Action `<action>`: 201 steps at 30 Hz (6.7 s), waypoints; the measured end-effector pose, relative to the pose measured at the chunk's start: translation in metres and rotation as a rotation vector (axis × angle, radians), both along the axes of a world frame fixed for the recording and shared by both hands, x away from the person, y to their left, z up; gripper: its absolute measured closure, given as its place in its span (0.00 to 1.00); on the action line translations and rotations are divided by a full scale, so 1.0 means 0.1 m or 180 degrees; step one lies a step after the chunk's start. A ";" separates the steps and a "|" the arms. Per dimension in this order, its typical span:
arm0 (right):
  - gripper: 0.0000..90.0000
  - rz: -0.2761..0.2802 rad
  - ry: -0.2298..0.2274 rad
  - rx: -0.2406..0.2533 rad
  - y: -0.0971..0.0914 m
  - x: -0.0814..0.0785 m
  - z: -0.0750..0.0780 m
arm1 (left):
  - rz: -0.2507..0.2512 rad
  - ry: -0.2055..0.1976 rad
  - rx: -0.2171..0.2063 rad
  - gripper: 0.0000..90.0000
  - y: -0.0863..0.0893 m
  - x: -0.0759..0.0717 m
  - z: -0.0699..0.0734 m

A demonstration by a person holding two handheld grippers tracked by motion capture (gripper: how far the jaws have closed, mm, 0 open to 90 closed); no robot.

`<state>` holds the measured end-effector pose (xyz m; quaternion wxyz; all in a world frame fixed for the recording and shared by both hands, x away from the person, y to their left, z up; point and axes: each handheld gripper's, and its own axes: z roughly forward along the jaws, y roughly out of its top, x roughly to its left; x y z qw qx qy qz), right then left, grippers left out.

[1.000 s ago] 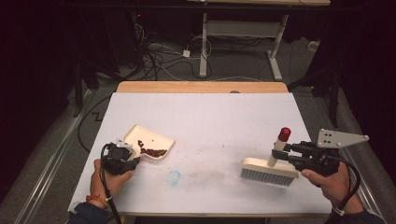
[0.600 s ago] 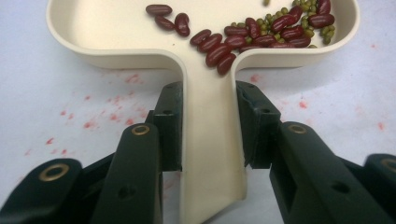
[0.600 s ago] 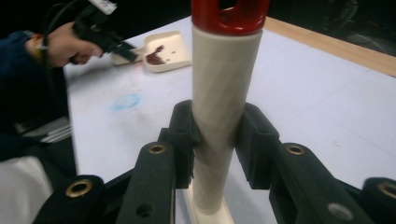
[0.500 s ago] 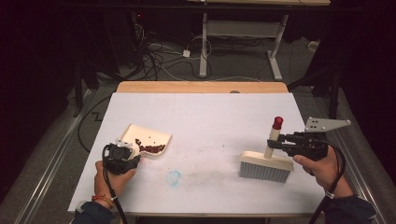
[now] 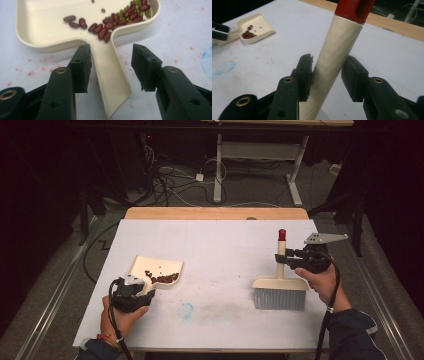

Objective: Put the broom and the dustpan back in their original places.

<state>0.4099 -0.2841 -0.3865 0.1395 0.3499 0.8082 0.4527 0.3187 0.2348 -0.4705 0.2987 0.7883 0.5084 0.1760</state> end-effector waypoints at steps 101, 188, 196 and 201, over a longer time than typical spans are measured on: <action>0.19 -0.0582 -0.1134 -0.0085 0.47 -0.68 0.03 | -0.0866 -0.0882 0.0241 0.21 -0.14 -0.40 0.04; 0.20 -0.0408 -0.0928 -0.0585 -0.02 -1.17 -0.89 | -0.1001 -0.0920 0.0445 0.21 -0.24 -0.39 0.00; 0.20 -0.0419 -0.0988 -0.0521 -0.02 -1.22 -0.83 | -0.1059 -0.0891 0.0491 0.21 -0.27 -0.39 -0.01; 0.20 -0.0418 -0.0996 -0.0509 -0.01 -1.21 -0.82 | -0.1042 -0.0895 0.0466 0.21 -0.26 -0.39 0.00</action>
